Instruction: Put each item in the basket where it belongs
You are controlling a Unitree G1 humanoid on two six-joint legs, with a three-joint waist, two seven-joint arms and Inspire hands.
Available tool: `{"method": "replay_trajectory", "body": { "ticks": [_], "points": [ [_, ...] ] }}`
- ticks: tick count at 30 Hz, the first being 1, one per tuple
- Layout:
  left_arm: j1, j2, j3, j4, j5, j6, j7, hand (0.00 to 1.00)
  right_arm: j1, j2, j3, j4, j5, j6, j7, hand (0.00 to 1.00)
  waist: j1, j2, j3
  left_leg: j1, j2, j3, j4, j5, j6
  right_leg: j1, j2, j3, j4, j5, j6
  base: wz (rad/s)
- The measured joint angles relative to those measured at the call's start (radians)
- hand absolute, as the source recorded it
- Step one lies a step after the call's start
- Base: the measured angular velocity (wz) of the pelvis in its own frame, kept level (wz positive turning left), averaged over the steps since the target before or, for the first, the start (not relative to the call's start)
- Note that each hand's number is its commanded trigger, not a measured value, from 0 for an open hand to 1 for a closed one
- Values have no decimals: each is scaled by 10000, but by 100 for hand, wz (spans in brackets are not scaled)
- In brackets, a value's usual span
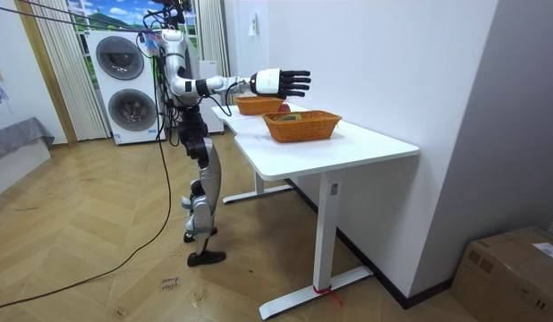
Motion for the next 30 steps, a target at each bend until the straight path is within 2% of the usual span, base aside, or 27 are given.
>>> {"method": "replay_trajectory", "body": {
  "ticks": [6,7,10,15,17,27,29,30],
  "points": [
    [-3,6,0,52,4,-183,1,0,-46,-12,1,-102,39,-239,-123,0,154,25,2,55,0,12,-11,0,0,42,-2,-42,0,0,0,0],
    [-6,16,12,51,4,-223,1,0,-47,-40,2,-173,39,-244,-122,0,210,-15,-31,61,-1,15,-11,0,0,44,0,-38,1,0,0,0],
    [-3,53,9,58,15,-347,1,0,-45,-75,25,-695,36,-268,-122,0,271,-2,-18,65,-4,18,-7,1,0,49,-2,-54,-3,0,0,0],
    [6,123,7,113,13,-484,1,0,-47,-229,50,-1245,43,-690,-124,0,319,-37,-3,82,-2,8,-5,1,0,96,-9,-128,-16,0,0,2],
    [0,166,5,111,12,-566,1,0,-47,-229,57,-1262,49,-764,-133,0,351,-88,30,112,2,8,-6,1,-1,121,-9,-144,-17,0,0,0],
    [-29,218,3,33,37,-564,-12,0,-73,-229,109,-1262,690,-808,-32,0,500,-162,37,154,5,-2,5,0,2,173,-18,-157,-2,0,0,0],
    [-45,221,3,35,101,-563,-34,0,-202,-229,122,-1261,805,-807,173,0,540,-226,2,147,59,10,10,0,1,161,-14,-139,2,0,0,-2],
    [-44,224,5,35,122,-563,-49,0,-306,-230,181,-1261,836,-806,264,0,625,-274,19,150,73,23,9,-1,1,161,-10,-137,-1,0,0,-3]
  ]
}}
